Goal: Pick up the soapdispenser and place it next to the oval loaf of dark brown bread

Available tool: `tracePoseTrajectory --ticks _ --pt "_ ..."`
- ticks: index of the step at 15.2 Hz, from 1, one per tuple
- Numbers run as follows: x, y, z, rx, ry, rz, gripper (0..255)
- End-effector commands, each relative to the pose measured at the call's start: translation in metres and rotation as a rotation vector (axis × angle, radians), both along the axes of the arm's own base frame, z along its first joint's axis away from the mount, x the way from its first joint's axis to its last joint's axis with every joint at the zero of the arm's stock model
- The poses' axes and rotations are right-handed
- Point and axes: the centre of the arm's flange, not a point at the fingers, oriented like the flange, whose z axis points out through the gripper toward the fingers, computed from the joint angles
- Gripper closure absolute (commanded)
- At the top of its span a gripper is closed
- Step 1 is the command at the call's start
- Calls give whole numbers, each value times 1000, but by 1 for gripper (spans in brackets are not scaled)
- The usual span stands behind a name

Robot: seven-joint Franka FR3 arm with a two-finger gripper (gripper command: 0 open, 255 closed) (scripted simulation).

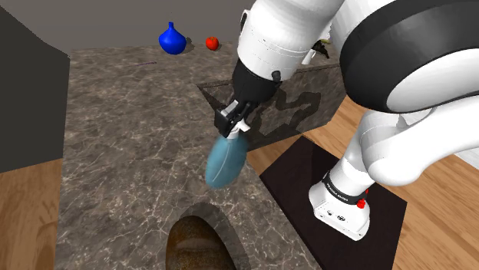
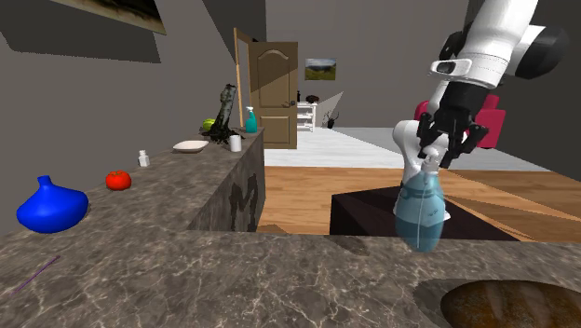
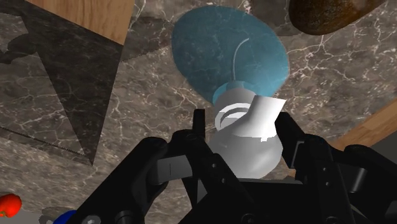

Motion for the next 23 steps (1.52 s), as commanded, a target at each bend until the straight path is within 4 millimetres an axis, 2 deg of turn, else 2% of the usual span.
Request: tracePoseTrajectory --ticks 1,16,23 --pt "1 0 -9 1 -1 0 255" --pt "1 0 -89 1 -1 0 255" --pt "1 0 -91 1 -1 0 255"
